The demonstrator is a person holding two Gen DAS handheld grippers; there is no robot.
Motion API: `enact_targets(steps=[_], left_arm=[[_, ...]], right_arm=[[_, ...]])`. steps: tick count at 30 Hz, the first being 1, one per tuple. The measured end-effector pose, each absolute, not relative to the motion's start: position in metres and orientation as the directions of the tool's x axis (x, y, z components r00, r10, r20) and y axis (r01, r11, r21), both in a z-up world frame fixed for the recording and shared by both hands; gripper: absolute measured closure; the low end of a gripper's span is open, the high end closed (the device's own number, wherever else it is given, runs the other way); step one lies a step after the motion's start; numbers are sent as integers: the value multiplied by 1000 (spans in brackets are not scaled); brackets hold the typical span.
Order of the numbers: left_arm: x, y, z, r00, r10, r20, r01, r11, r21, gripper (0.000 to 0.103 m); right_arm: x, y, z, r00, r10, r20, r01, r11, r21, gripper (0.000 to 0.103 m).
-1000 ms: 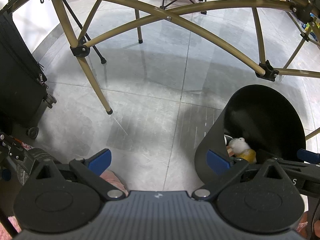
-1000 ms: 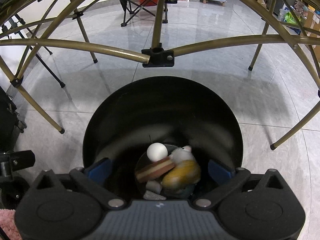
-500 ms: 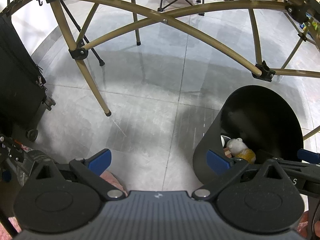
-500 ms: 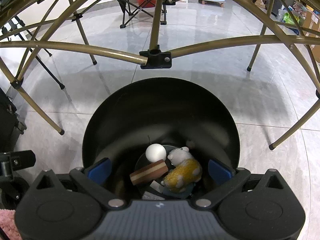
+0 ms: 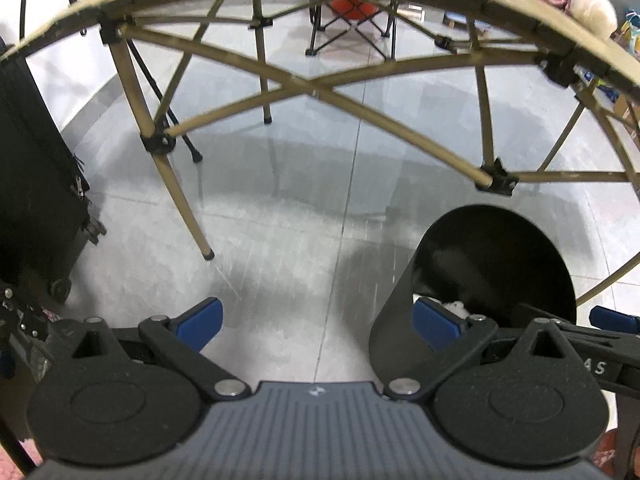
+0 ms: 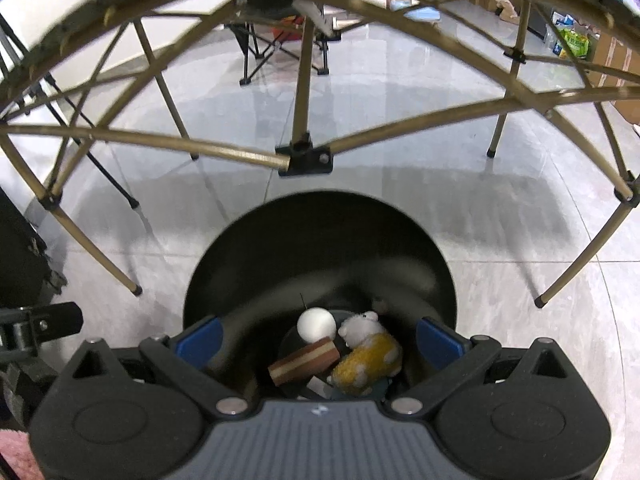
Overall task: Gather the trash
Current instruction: 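Raise both tools back toward the remaining items on the table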
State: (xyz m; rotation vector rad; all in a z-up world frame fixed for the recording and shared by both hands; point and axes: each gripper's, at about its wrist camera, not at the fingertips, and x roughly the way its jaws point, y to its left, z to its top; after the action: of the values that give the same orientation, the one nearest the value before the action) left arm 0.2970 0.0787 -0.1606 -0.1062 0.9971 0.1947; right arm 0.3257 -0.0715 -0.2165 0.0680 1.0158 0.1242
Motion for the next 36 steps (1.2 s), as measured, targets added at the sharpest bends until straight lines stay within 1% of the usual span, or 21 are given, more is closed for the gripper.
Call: enact_targets(steps=[5, 11, 23, 29, 36], left_arm=[[292, 75, -141, 569, 107, -815, -216, 976, -23, 0], [287, 64, -111, 632, 102, -768, -210, 977, -43, 0], [287, 34, -46, 765, 100, -636, -144, 989, -18, 0], [296, 23, -20, 806, 105, -583, -150, 988, -29, 0], [316, 15, -4, 837, 105, -537, -147, 988, -36, 0]], right_arm=[[318, -82, -189, 570, 152, -807, -73, 988, 135, 0], [307, -102, -152, 647, 143, -749, -72, 989, 127, 0], [294, -134, -84, 779, 140, -611, -81, 989, 124, 0], [301, -147, -53, 835, 146, -531, -80, 986, 146, 0], [321, -159, -30, 879, 135, -458, -68, 985, 161, 0]])
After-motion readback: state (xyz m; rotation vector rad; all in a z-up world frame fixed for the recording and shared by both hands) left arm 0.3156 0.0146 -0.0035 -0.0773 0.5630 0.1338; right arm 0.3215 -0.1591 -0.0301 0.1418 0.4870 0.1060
